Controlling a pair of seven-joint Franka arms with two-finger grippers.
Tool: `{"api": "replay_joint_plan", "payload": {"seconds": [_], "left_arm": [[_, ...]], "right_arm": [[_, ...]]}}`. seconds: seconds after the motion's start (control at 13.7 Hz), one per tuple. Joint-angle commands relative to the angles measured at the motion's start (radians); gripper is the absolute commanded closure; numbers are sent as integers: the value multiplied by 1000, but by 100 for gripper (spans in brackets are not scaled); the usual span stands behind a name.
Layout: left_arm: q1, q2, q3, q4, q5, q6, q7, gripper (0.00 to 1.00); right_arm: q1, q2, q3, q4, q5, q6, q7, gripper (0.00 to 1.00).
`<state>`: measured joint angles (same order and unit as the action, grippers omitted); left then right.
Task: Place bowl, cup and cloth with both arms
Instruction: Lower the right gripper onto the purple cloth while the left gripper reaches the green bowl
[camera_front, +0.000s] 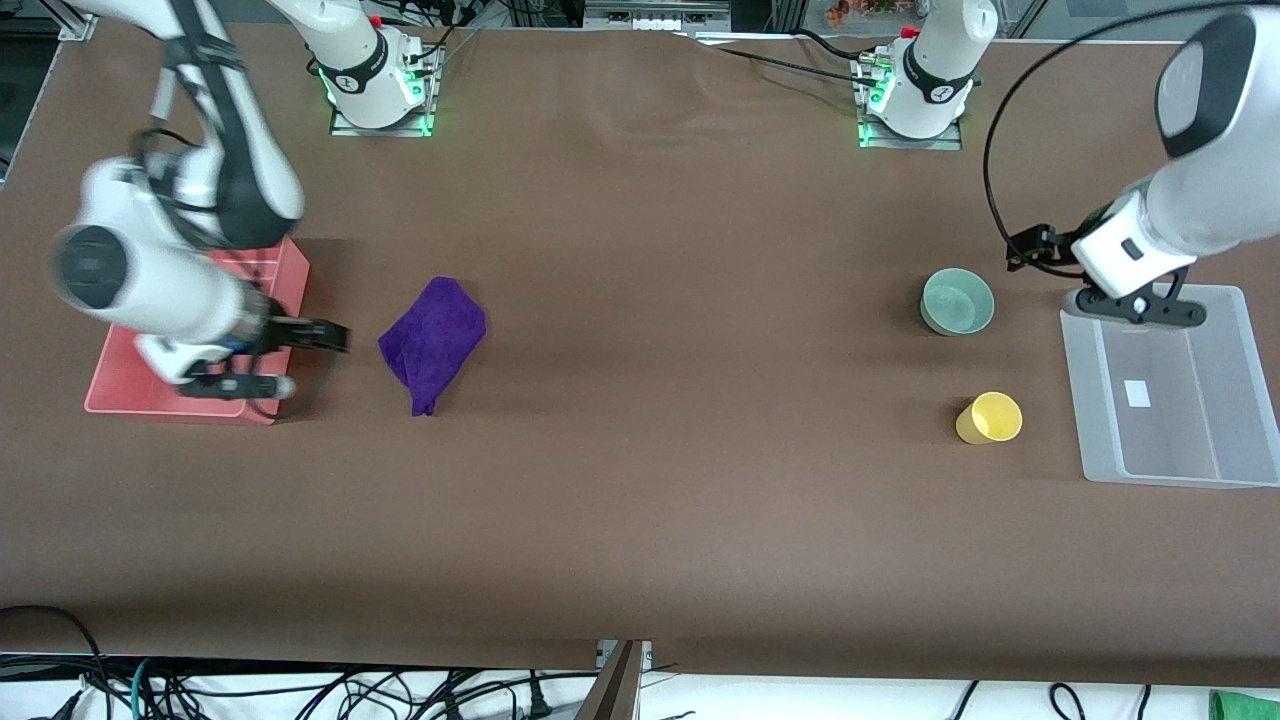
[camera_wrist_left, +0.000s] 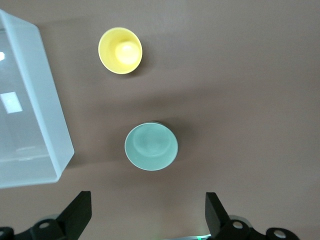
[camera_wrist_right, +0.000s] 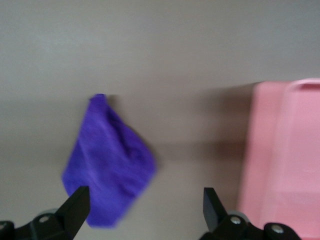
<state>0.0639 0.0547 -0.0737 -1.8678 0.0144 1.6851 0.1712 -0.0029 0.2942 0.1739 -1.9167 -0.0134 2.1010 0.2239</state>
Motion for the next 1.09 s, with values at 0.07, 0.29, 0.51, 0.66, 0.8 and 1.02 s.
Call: {"api": "replay_joint_plan", "payload": {"seconds": [0.07, 0.29, 0.51, 0.66, 0.8, 1.02], "left_arm": [[42, -12, 0, -169, 4, 155, 172, 0], [75, -9, -1, -377, 18, 442, 285, 0], [123, 42, -1, -494, 21, 635, 419, 0], [140, 92, -3, -519, 21, 688, 435, 0], [142, 154, -3, -543, 21, 780, 451, 1], [149, 220, -5, -557, 21, 874, 493, 28]], "right_arm": [[33, 63, 45, -77, -2, 180, 139, 0], [55, 126, 45, -125, -3, 330, 172, 0], [64, 166, 45, -173, -5, 440, 170, 0], [67, 190, 45, -171, -11, 448, 169, 10], [67, 194, 45, -171, -16, 439, 157, 71], [69, 192, 45, -162, -16, 407, 150, 100]]}}
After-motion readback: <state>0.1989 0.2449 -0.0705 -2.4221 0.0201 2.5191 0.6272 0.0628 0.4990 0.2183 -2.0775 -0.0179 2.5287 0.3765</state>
